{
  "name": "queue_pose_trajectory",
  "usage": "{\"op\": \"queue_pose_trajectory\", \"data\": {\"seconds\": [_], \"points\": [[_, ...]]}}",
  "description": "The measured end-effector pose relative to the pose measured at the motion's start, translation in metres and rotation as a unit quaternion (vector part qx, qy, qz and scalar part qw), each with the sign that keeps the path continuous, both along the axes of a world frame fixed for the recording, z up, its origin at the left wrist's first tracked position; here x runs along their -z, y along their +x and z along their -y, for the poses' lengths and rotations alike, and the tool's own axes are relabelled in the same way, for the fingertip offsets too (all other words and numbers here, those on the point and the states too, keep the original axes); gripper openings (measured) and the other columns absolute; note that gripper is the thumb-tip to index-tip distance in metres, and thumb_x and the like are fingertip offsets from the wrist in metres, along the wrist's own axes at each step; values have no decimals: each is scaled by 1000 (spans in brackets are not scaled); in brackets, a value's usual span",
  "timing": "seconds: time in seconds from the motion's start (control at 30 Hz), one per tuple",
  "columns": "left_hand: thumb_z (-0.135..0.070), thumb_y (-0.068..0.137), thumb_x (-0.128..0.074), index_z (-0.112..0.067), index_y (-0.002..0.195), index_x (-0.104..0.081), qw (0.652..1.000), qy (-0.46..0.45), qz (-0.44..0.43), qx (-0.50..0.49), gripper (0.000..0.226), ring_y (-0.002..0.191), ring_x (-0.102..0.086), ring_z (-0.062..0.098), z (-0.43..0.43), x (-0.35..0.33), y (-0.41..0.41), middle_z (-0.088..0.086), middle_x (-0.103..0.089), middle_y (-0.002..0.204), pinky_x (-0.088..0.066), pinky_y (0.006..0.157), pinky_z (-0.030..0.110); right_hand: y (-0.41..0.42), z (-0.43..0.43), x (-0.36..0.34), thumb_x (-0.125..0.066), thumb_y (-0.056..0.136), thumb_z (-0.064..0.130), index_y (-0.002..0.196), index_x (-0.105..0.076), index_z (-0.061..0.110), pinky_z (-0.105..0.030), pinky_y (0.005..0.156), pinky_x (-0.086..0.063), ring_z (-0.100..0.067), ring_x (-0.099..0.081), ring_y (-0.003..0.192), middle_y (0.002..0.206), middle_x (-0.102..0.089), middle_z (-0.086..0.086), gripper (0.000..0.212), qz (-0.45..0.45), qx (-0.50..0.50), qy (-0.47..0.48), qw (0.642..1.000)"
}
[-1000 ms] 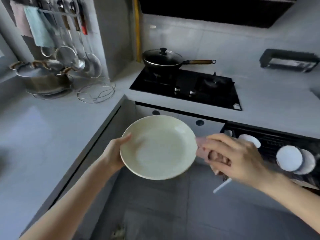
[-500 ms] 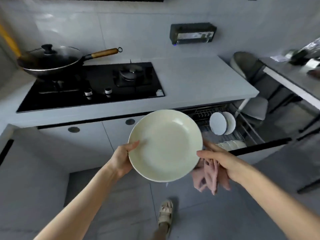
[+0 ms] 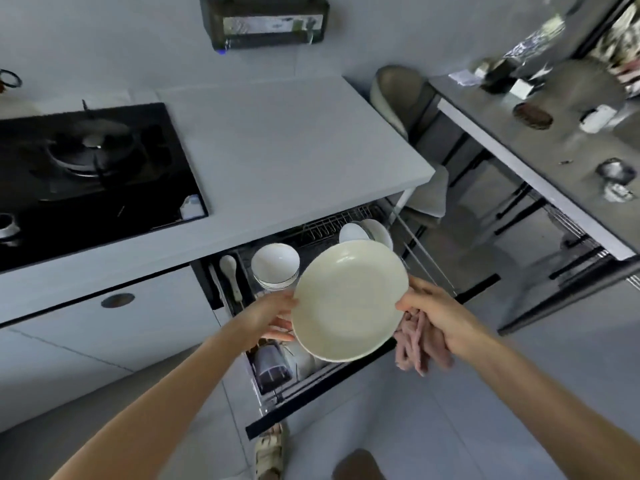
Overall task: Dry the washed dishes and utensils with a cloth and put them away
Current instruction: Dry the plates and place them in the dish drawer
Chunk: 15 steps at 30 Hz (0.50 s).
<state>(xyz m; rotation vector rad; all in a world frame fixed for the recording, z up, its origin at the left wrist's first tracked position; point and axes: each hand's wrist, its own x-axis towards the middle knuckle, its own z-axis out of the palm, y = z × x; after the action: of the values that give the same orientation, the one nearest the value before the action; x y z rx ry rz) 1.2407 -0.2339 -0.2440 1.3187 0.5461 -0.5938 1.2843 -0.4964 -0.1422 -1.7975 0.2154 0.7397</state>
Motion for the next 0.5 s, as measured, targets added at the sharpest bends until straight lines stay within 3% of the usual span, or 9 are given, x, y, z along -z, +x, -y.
{"op": "queue_pose_trajectory", "data": {"seconds": [0.07, 0.17, 0.23, 0.33, 0.4, 0.5], "points": [[-23, 95, -54, -15, 113, -57, 999, 18, -28, -28, 20, 82, -65, 27, 7, 5, 23, 13, -67, 89, -60, 68, 36, 28, 9, 4, -57, 82, -4, 113, -65, 24, -37, 87, -54, -20, -69, 89, 98, -74, -5, 43, 10, 0, -34, 999], [-19, 95, -54, -13, 110, -58, 995, 47, -71, -55, 16, 76, -64, 26, 15, 15, 50, 14, -67, 88, -60, 62, 35, 69, 17, 17, -57, 80, -5, 123, -59, 32, -24, 62, -53, -11, -66, 66, 87, -73, -5, 56, 15, -18, -69, 997], [-17, 95, -54, -11, 105, -59, 990, 50, -97, -86, 12, 72, -63, 25, 19, 25, 66, 13, -66, 85, -59, 63, 36, 97, 18, 31, -58, 79, -1, 123, -57, 36, -33, 68, -55, -13, -66, 62, 76, -69, -2, 58, 26, -49, -113, 992], [-15, 95, -54, -10, 97, -61, 981, 59, -128, -136, 9, 72, -62, 25, 26, 35, 90, 13, -65, 81, -59, 70, 39, 146, 17, 56, -60, 74, 14, 94, -57, 51, -46, 83, -55, -19, -71, 74, 72, -69, 6, 43, 35, -96, -186, 977], [-15, 94, -54, -8, 97, -61, 973, 56, -137, -179, 10, 72, -63, 24, 33, 41, 102, 12, -65, 81, -59, 65, 35, 179, 15, 71, -60, 73, 16, 87, -62, 42, -48, 83, -56, -20, -71, 77, 77, -72, 6, 30, 28, -138, -200, 970], [-16, 93, -56, -6, 102, -60, 965, 49, -144, -216, 14, 76, -64, 26, 46, 44, 111, 14, -67, 87, -59, 69, 36, 221, 10, 93, -60, 77, 16, 98, -63, 24, -41, 78, -56, -18, -68, 80, 84, -71, 5, 23, 44, -193, -234, 952]]}}
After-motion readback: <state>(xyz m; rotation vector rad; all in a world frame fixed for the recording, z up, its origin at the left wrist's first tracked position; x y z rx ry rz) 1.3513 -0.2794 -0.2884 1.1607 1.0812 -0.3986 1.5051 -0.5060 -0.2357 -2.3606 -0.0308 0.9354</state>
